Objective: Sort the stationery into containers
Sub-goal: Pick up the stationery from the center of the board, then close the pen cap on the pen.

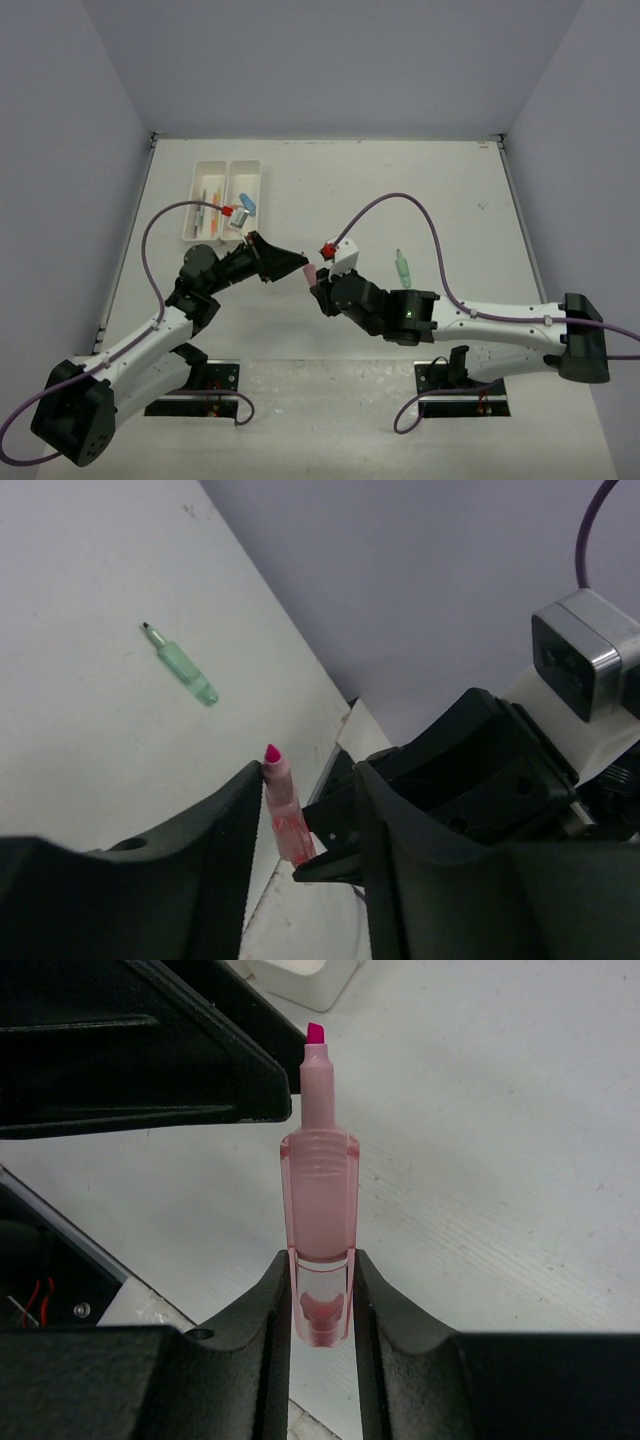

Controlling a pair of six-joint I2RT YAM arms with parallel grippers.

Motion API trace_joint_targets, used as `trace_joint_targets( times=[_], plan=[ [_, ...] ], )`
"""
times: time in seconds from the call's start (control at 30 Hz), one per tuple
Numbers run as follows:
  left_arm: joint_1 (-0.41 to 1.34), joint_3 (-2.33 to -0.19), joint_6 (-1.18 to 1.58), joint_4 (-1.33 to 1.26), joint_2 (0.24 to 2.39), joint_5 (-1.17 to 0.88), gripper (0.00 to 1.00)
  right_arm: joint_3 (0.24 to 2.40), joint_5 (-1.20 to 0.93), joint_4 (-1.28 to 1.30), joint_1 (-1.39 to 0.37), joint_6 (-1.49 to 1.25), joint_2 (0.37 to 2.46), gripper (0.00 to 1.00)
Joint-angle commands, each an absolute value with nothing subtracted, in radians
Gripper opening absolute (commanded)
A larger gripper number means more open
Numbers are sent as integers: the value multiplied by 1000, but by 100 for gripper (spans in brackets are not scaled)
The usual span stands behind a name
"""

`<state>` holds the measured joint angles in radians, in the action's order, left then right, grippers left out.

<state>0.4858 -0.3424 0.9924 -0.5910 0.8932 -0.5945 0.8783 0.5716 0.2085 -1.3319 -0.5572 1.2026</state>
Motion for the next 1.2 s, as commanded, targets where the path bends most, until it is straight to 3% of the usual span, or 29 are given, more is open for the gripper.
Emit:
trace_joint_targets(
  times=[0.0, 0.07, 0.23, 0.37, 0.4, 0.47, 0.57, 0.9, 0.97, 1.03, 1.1, 1.17],
  plan=[
    [494, -368, 1031, -719, 907, -624, 34, 892, 662, 207, -1346, -554, 1175, 0],
    [494, -367, 1028, -715, 916, -626, 33, 899, 667, 213, -1348, -552, 1178, 0],
    [503, -362, 1014, -719, 958, -624, 48, 934, 663, 225, -1356, -537, 1203, 0],
    [506, -376, 995, -715, 974, -620, 48, 953, 660, 232, -1358, -532, 1215, 0],
    [506, -381, 986, -705, 979, -619, 44, 954, 659, 232, -1359, -532, 1214, 0],
    [508, -394, 977, -696, 989, -617, 24, 951, 654, 232, -1361, -531, 1210, 0],
    [508, -404, 971, -704, 992, -616, 1, 949, 638, 232, -1361, -525, 1213, 0],
    [506, -532, 933, -513, 895, -446, 0, 730, 622, 97, -1374, -649, 1216, 0],
    [506, -557, 937, -510, 898, -447, 0, 701, 604, 62, -1377, -660, 1218, 12],
    [508, -575, 946, -528, 923, -484, 0, 695, 604, 67, -1378, -678, 1202, 62],
    [509, -574, 952, -549, 940, -521, 0, 697, 602, 85, -1376, -678, 1176, 68],
    [509, -551, 951, -599, 960, -578, 0, 706, 554, 97, -1371, -673, 1105, 66]
  ],
)
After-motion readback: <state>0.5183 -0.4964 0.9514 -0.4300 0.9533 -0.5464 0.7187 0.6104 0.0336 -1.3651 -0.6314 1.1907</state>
